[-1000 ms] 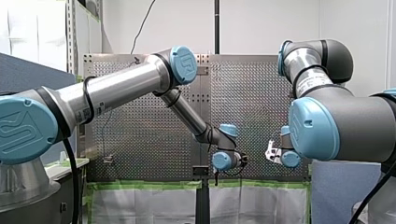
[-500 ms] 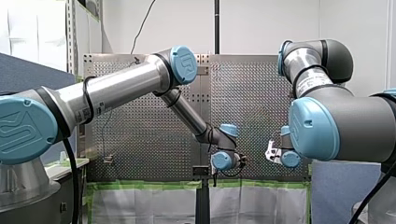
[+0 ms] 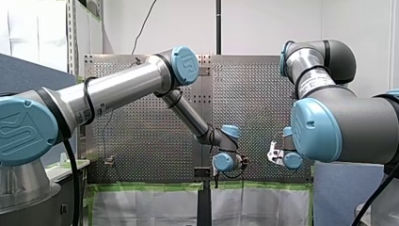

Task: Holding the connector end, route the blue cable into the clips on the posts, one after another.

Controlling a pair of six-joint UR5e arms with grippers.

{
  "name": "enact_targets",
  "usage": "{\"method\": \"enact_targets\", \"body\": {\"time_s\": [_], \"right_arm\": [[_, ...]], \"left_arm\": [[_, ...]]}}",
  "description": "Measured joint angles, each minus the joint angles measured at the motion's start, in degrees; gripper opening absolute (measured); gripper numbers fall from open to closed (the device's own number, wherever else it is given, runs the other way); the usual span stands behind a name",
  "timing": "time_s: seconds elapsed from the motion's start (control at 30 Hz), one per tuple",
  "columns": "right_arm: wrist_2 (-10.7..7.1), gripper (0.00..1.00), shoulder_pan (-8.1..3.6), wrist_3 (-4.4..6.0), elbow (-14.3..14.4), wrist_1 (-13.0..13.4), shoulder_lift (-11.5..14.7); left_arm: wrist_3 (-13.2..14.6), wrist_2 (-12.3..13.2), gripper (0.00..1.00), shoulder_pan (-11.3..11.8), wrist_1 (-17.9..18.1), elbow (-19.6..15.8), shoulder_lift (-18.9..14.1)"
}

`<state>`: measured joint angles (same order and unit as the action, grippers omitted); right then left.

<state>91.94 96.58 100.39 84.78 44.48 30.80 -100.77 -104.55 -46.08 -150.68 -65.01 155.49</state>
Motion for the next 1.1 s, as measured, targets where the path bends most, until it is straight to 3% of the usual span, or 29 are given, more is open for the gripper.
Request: {"method": "enact_targets", "body": {"time_s": [0.37,0.67,0.9,1.1], "right_arm": [[0.01,0.0,-0.02,-0.12,-0.01,0.02,0.0],[0.0,0.0,-0.01,-0.17,-0.01,0.0,0.0],[0.0,0.0,-0.05,-0.12,0.0,0.0,-0.03],[0.02,0.0,-0.12,-0.11,0.0,0.06,-0.06]], "left_arm": [[0.56,0.11,1.0,-0.17,-1.22,0.0,-0.04],[4.32,0.3,1.0,-1.88,-5.22,-0.04,-0.79],[6.63,-2.04,1.0,-5.79,-8.28,-1.17,-4.48],[6.45,-2.7,1.0,-5.64,-6.02,-4.37,-8.0]]}}
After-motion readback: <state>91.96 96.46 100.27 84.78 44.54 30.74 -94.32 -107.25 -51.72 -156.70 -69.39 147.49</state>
